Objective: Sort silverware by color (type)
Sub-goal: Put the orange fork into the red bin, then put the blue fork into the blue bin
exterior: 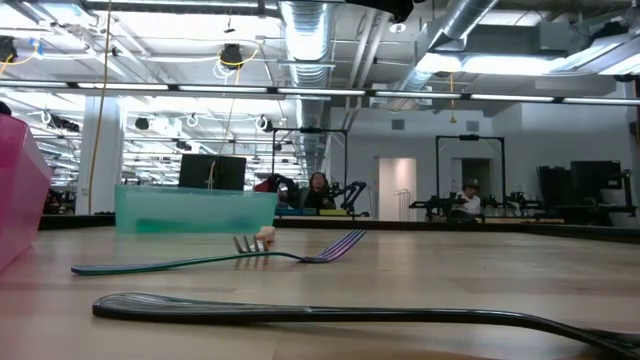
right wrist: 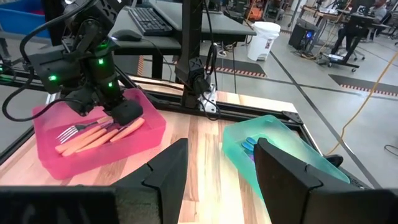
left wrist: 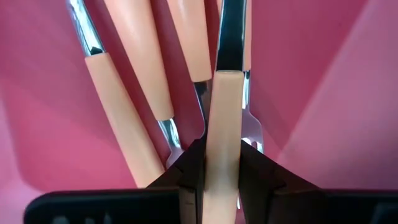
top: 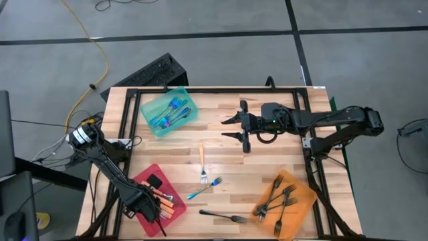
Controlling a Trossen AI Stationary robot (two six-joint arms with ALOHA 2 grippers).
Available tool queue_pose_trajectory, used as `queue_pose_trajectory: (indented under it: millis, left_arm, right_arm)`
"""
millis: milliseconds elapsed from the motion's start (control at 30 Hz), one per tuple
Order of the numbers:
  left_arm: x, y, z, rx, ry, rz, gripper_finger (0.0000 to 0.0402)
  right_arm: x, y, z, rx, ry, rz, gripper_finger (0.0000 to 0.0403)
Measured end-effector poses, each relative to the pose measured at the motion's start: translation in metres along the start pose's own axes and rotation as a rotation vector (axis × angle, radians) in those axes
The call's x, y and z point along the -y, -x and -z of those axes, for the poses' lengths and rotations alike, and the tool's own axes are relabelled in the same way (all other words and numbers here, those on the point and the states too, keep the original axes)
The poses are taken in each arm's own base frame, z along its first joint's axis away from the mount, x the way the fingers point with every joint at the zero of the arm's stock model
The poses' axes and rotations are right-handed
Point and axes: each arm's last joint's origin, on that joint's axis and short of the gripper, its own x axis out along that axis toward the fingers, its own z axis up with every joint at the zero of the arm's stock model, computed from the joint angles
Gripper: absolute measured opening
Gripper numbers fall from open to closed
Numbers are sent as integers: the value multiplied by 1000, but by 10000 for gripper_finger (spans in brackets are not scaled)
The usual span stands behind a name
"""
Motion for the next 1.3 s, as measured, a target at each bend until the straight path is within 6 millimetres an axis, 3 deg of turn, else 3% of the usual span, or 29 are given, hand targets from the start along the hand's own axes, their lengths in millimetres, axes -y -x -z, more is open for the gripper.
queue_pose_trajectory:
  millis: [133, 400, 700, 867, 1033, 1167, 1300]
  left_arm:
    - [-3, 0, -1, -2, 9, 5, 51]
    - [-5, -2, -1, -5, 17, -16, 164]
    - [-14, 5, -1, -15, 136, 36, 176]
    - [-21, 32, -1, -10, 160, -11, 177]
    - [-30, 73, 8, 38, 189, -137, 177]
    - [-39, 103, 16, 154, 242, -222, 177]
    - [-51, 119, 19, 265, 352, -270, 177]
  right_arm:
    - [0, 0, 0, -1, 0, 0, 202]
    - [0, 0, 0, -3, 0, -1, 202]
    - [0, 0, 1, -12, 0, -3, 202]
    - [0, 0, 1, -11, 0, -3, 202]
    - [0, 0, 1, -13, -32, -3, 202]
    - [-1, 0, 5, -53, -35, -9, 202]
    - [-1, 0, 8, -84, -60, 10, 202]
